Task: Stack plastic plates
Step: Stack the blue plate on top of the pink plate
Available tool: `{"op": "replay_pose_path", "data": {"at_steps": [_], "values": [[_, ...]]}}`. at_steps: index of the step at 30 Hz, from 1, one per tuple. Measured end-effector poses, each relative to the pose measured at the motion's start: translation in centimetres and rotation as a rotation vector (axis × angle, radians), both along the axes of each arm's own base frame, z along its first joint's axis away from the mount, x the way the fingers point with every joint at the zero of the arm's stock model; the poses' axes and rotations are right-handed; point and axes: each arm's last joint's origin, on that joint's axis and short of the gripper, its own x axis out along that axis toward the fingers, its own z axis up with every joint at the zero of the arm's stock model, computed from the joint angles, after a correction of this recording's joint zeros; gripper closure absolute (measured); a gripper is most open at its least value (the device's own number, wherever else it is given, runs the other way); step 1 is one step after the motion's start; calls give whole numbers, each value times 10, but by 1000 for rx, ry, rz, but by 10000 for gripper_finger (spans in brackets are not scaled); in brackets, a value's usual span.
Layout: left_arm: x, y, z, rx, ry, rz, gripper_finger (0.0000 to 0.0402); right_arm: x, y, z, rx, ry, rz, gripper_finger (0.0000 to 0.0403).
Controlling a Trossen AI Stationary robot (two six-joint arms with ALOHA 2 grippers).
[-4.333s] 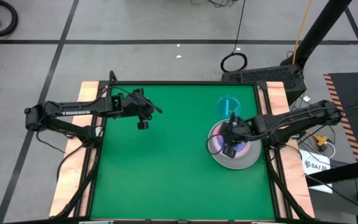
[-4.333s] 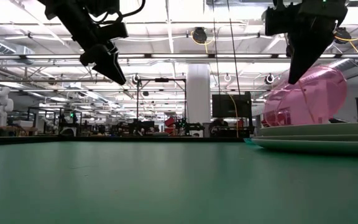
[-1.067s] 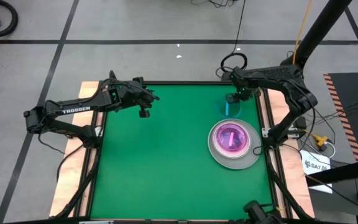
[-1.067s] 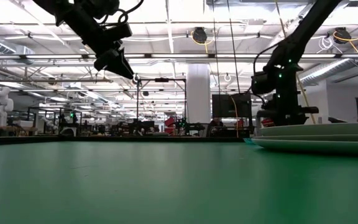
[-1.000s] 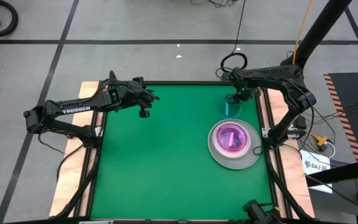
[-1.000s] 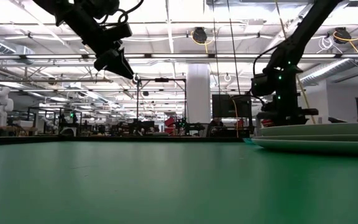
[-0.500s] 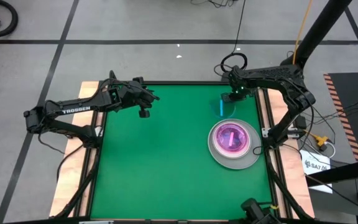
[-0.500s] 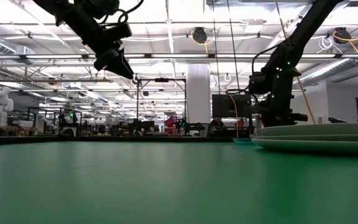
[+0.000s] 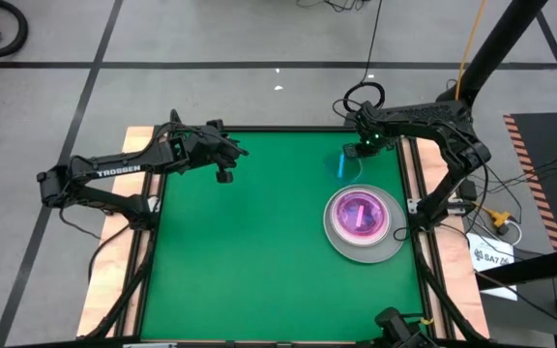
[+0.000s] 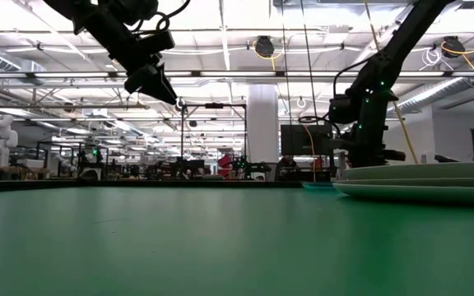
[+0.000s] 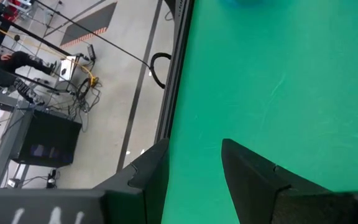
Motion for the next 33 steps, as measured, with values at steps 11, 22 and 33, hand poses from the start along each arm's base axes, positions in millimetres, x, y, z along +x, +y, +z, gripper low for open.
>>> {"op": "replay_pose_path", "data": {"at_steps": [11,22,33], "values": [[0,0,0,5,-2,-3,247,11,-10,5,-47,-210,21,400],[0,0,0,5,-1,-3,247,42,-16,42,1,-520,225,402],[0,0,0,-11,-5,9,247,74,59,62,366,-539,697,402]]}}
